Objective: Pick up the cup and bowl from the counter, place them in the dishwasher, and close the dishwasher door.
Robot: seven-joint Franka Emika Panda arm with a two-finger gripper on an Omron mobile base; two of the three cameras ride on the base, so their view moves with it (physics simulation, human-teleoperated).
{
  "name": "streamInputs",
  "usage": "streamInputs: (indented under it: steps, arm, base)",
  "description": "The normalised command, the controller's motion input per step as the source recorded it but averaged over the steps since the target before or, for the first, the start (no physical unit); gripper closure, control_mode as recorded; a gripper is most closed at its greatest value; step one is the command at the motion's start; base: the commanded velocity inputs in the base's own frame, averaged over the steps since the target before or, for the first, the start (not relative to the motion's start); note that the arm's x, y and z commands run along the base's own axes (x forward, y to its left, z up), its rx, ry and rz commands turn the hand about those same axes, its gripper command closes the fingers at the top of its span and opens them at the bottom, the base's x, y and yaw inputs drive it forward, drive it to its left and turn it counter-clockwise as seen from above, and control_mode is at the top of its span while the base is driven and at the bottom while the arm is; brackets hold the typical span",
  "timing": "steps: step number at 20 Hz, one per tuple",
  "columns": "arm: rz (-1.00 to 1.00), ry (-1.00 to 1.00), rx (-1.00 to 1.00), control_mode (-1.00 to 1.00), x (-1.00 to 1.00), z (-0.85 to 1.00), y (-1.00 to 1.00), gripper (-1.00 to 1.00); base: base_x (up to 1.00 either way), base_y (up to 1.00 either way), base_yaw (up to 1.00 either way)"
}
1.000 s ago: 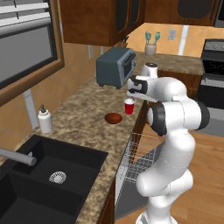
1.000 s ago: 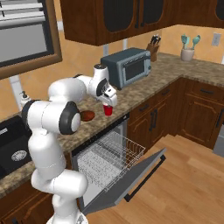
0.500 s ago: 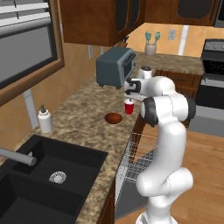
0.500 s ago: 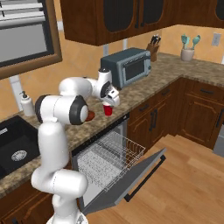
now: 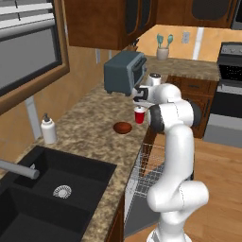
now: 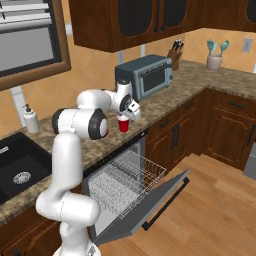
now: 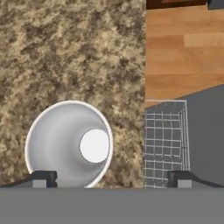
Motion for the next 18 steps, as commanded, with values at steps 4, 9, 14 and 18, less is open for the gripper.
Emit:
streamInputs:
  steps: [4,9,14,18]
  arm:
    - [0.00,0.00,0.00,-1.00,0.25,-0.36,0.00,-1.00]
    - [0.00,0.01,0.00,-1.00,0.12,-0.33,0.00,-1.00]
    - [0.00,0.03,0.00,-1.00,0.01,-0.50,0.00,1.00]
    - [0.00,0.03,0.00,-1.00,0.00,-0.42,0.00,1.00]
  base:
    - [0.00,0.00,0.00]
    - [0.00,0.00,0.00]
    - [0.00,0.00,0.00]
    - [0.00,0.00,0.00]
